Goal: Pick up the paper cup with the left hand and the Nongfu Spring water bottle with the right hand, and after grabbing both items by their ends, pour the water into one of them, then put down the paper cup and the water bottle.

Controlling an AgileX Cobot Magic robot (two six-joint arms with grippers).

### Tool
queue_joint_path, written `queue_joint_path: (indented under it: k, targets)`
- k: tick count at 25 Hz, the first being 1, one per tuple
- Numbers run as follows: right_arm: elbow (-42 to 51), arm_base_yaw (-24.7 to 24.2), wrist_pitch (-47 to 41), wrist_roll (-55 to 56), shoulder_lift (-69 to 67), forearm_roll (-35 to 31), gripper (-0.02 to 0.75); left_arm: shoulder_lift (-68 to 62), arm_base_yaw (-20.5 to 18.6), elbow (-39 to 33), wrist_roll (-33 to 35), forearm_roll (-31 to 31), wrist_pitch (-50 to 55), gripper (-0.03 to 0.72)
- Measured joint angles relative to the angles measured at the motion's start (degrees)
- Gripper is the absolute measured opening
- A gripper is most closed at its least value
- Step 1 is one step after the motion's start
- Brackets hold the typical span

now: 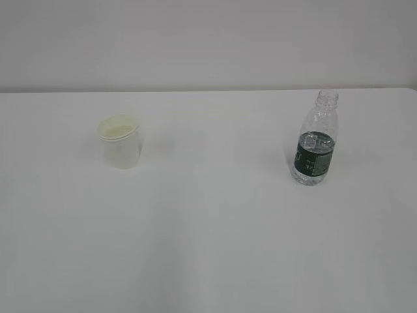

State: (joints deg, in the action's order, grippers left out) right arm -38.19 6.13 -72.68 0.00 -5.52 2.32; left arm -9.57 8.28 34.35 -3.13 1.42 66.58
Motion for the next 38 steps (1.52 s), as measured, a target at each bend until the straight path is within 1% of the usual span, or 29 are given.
queue_joint_path:
  k: [4,9,14,21,38]
  targets:
    - [0.0,0.0,-0.1,0.0,1.9,2.3,0.588,0.1,0.0,0.0,0.1,0.0,2.7,0.483]
    - [1.2,0.0,-0.2,-0.3,3.2,2.4,0.588,0.3,0.0,0.0,0.1,0.0,2.9,0.483]
    - [3.2,0.0,-0.3,-0.3,3.3,2.5,0.588,1.6,0.0,-1.2,0.2,0.0,1.0,0.465]
    - [5.8,0.0,0.4,-0.4,3.3,2.5,0.588,4.7,0.0,-2.2,0.2,0.1,0.0,0.461]
    - [9.3,0.0,5.8,-0.4,3.3,2.3,0.588,4.8,0.0,-4.0,0.2,0.1,-3.0,0.461]
